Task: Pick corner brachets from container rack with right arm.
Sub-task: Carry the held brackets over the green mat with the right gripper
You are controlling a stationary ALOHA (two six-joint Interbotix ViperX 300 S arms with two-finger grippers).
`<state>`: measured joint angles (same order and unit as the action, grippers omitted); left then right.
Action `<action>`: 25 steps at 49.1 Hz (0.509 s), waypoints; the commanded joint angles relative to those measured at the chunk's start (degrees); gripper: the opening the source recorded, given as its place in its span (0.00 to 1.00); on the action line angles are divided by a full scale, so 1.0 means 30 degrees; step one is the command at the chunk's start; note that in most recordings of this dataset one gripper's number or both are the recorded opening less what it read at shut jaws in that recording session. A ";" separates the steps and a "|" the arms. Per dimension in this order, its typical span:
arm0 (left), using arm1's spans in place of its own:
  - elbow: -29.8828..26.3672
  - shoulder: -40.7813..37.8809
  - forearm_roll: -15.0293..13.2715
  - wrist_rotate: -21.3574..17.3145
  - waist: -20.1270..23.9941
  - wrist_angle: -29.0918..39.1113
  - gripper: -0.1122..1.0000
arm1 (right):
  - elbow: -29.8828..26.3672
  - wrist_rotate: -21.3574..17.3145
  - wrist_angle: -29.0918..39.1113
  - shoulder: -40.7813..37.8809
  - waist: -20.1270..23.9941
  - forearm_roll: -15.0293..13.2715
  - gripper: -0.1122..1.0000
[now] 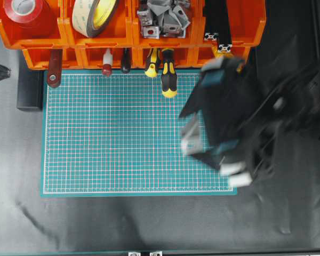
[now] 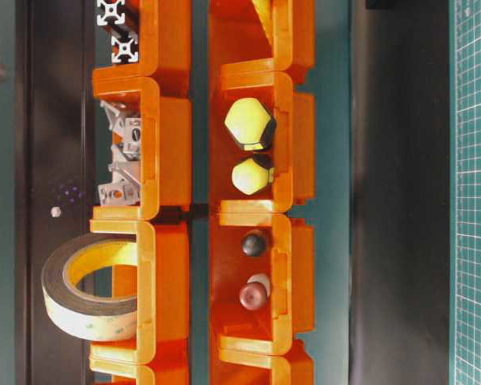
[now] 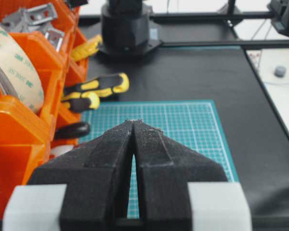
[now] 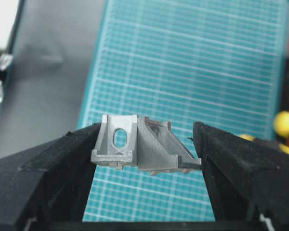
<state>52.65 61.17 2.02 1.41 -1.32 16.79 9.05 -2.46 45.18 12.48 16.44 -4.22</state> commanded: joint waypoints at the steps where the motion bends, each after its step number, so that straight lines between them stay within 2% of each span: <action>1: -0.0586 -0.0059 0.0059 -0.0029 -0.0029 -0.0088 0.10 | 0.0000 0.0029 -0.1025 -0.0879 0.0557 -0.0059 0.66; 8: -0.0586 0.0029 0.0059 0.0000 -0.0029 -0.0088 0.10 | -0.0117 0.0088 -0.1230 -0.2842 0.0967 -0.0088 0.66; 13: -0.0586 0.0000 0.0059 -0.0117 -0.0088 -0.0088 0.10 | -0.0146 0.0088 -0.1289 -0.4248 0.1055 -0.0439 0.66; 18: -0.0586 0.0000 0.0059 -0.0117 -0.0176 -0.0088 0.10 | -0.0176 0.0146 -0.1553 -0.5420 0.1025 -0.1084 0.66; 25: -0.0557 -0.0029 0.0059 -0.0146 -0.0469 -0.0088 0.10 | -0.0205 0.0059 -0.2402 -0.6826 0.0703 -0.2461 0.66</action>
<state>52.65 61.52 2.02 1.23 -2.20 16.79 9.67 -2.20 40.08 -7.03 19.25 -9.49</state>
